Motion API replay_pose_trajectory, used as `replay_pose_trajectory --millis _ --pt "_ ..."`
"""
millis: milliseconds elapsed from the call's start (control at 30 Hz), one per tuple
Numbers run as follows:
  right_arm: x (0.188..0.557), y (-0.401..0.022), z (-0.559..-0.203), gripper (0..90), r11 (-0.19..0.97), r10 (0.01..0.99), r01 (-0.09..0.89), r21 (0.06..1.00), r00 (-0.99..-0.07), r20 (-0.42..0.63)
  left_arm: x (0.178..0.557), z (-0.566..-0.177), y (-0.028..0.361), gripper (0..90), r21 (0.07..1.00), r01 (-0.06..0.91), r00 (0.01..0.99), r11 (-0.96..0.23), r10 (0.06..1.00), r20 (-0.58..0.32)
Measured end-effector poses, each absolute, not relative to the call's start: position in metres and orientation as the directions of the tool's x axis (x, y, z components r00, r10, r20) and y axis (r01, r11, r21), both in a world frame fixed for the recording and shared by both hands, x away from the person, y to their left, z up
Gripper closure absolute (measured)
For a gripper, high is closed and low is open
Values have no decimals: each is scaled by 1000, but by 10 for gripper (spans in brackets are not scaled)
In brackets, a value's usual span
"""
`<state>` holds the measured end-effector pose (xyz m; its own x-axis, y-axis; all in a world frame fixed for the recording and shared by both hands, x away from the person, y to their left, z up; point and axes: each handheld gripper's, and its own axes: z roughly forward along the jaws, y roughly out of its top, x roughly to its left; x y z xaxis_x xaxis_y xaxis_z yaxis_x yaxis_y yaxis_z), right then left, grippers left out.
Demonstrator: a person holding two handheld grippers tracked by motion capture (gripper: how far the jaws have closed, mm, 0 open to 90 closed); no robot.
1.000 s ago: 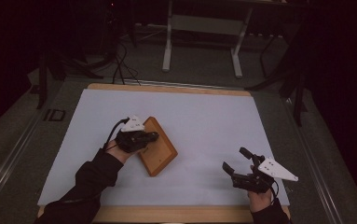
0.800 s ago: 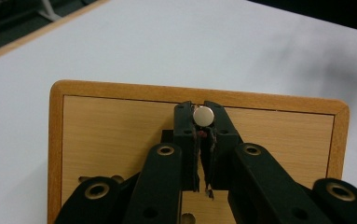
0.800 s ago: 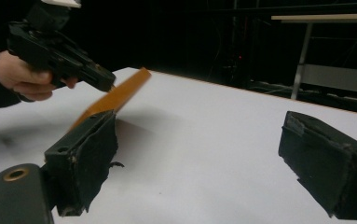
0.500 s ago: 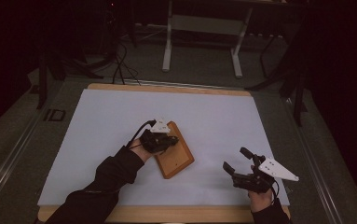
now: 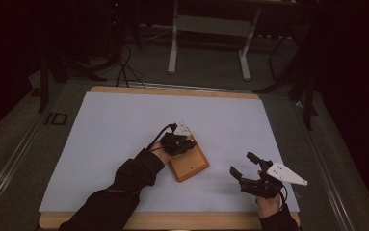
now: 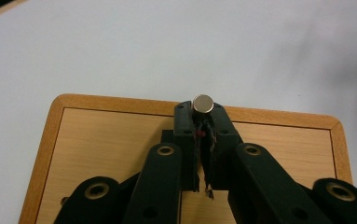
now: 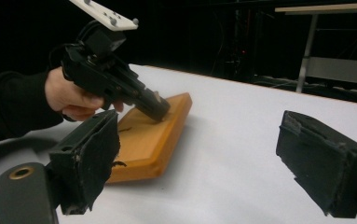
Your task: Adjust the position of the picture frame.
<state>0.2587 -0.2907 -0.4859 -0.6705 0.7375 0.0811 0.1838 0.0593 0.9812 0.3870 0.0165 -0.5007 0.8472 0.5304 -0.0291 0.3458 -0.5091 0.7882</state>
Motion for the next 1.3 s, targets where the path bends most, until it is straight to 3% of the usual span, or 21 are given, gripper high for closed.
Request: replay_pose_trajectory --millis 967,1300 --pt "260 -287 -490 132 78 726 208 975 -682 87 400 -519 4 850 753 369 852 -545 522 -40" --pt "261 -285 -491 132 85 725 212 974 -683 85 389 -500 32 807 784 350 854 -512 518 -43"
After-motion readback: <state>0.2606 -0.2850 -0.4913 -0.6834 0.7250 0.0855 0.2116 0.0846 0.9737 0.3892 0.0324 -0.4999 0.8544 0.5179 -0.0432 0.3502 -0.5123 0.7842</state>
